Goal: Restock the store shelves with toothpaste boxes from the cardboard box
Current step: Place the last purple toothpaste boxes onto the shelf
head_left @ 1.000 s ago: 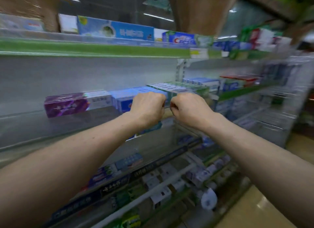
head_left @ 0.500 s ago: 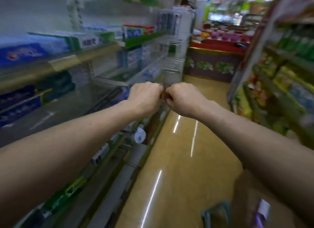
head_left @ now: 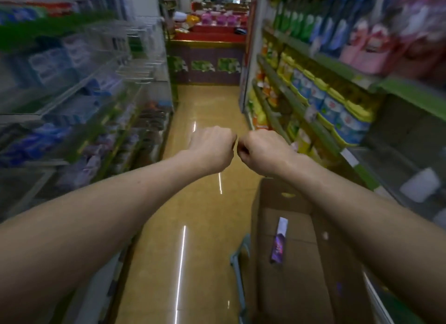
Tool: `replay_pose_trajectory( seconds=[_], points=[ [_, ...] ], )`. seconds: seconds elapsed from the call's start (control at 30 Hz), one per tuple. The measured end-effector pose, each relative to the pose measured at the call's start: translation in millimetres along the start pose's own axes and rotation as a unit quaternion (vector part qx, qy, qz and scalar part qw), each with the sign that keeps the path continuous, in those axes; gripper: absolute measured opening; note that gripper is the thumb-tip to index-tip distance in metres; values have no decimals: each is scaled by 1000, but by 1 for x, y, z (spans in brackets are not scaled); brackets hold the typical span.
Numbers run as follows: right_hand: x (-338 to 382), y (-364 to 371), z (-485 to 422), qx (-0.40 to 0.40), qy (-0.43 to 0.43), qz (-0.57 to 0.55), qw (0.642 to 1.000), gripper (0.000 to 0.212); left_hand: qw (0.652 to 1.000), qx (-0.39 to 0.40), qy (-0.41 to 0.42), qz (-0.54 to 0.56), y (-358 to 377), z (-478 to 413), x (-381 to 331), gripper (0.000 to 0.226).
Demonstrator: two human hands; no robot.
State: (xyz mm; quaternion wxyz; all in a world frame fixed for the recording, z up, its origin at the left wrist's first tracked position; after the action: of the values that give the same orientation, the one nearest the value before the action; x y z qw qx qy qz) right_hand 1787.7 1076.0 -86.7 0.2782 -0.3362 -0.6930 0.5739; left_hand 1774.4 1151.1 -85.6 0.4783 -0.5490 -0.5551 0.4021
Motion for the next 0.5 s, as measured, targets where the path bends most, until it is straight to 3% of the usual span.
replay_pose_trajectory(
  seconds=[0.3,0.5],
  points=[
    [-166,89,53,95,63,-36,993,24,991,111,52,53,108,-71,-156,16],
    [-236,161,83,151,112,-76,979,25,979,176,70,72,190,-91,-215,20]
  ],
)
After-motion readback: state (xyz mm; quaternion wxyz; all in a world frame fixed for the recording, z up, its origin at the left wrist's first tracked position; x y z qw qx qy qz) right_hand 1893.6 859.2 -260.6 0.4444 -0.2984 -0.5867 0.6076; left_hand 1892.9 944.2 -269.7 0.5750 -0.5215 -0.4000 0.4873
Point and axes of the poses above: each hand's wrist, its own z-axis away from the middle knuckle, its own y-axis out of the palm, x = y × z, the point moved 7 cm from there along -z, towards the middle knuckle, and after that the axes turned 2 degrees about -z, right-handed, at the moved point
